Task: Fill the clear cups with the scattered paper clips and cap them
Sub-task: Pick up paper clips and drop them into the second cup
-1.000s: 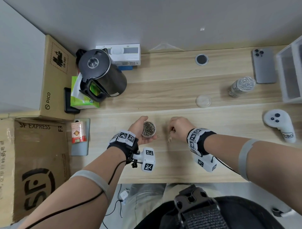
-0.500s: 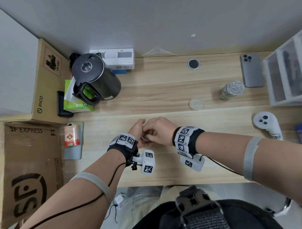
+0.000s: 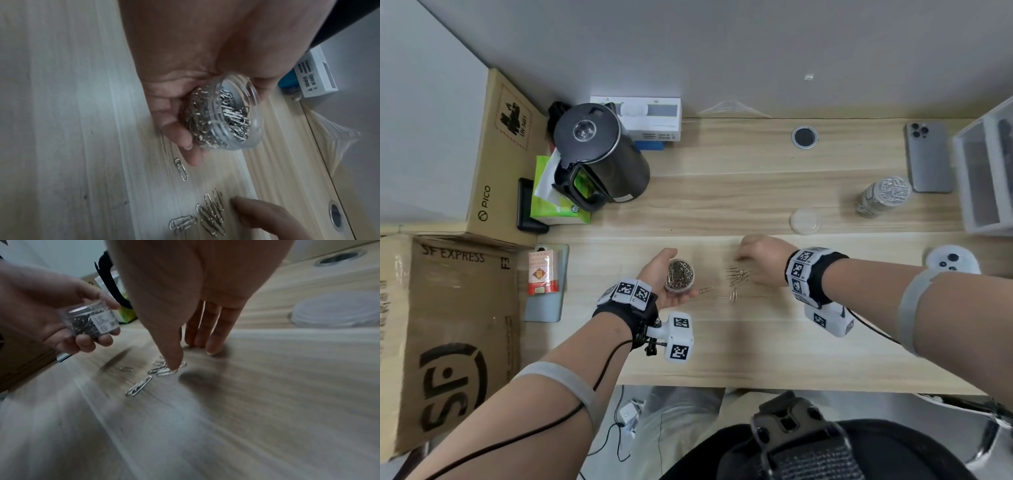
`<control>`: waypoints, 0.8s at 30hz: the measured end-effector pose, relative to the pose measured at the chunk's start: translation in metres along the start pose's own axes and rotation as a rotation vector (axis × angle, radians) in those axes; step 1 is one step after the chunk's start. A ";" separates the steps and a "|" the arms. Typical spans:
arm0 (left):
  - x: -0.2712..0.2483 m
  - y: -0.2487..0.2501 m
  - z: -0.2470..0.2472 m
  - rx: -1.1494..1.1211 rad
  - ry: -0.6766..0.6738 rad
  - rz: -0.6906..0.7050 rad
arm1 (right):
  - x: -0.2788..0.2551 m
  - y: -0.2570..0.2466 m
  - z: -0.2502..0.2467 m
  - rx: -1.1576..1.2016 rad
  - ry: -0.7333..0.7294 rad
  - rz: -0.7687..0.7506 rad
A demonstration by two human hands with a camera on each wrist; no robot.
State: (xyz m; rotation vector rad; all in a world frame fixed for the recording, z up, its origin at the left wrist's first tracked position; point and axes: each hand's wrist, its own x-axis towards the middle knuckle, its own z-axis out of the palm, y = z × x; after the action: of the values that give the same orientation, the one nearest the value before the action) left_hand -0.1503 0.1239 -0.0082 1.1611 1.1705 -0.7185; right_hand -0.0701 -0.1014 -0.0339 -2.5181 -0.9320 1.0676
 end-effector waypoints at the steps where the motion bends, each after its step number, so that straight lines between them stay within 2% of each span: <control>1: 0.000 -0.001 -0.003 -0.006 0.005 -0.001 | 0.001 -0.002 0.005 0.011 0.005 -0.019; 4: 0.001 -0.003 -0.009 -0.013 0.021 -0.012 | 0.006 -0.008 0.015 0.056 0.028 -0.084; 16: 0.007 -0.007 -0.018 -0.022 0.007 -0.024 | 0.016 -0.022 0.023 0.056 0.062 -0.169; 24: 0.008 -0.007 -0.020 -0.014 0.003 -0.001 | 0.015 -0.021 0.027 0.083 0.051 -0.136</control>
State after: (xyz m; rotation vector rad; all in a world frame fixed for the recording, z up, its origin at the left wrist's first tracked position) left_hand -0.1606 0.1417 -0.0171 1.1500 1.1776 -0.7083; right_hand -0.0916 -0.0760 -0.0516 -2.3666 -1.0076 0.9760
